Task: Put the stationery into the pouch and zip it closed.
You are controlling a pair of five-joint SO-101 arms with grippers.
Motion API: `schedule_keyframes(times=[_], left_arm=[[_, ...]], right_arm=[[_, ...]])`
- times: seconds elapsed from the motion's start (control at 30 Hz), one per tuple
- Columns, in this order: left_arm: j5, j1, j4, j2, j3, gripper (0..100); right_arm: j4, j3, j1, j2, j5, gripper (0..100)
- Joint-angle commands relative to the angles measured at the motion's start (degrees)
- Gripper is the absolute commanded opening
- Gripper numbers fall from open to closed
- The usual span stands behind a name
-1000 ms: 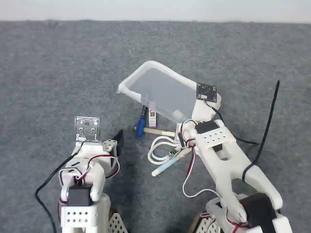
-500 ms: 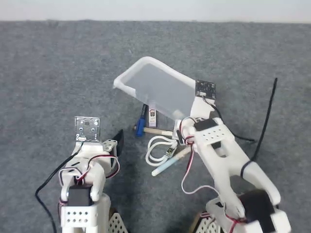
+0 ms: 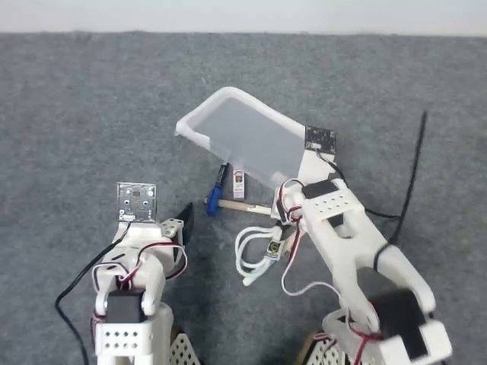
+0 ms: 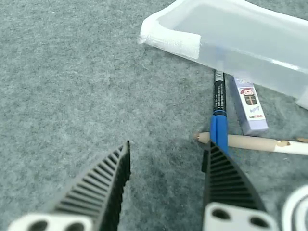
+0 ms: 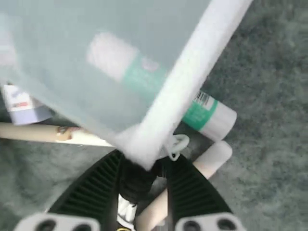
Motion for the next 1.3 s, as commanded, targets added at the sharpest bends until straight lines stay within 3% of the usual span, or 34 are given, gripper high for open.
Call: schedule_keyframes(times=[0.0,0.1,0.33,0.9,1.27], left_arm=[[0.62,-0.35,-0.35,-1.23,-0.84,23],[0.62,-0.35,-0.35,-1.23,-0.84,23],[0.62,-0.35,-0.26,-1.23,-0.84,23],[0.62,-0.44,-0.44,-1.23,-0.84,23],[0.97,-8.44,-3.78,-1.23,-0.92,23]], right_arm=[[3.47,-2.55,0.31,-8.31,-0.18,0.6],[6.2,-2.55,0.04,-12.09,1.41,0.6],[9.98,-2.64,-0.31,-19.21,13.27,0.6],[12.62,-2.55,-12.09,-22.02,38.86,0.6],[11.82,-1.05,-13.85,-21.58,44.92,0.6]])
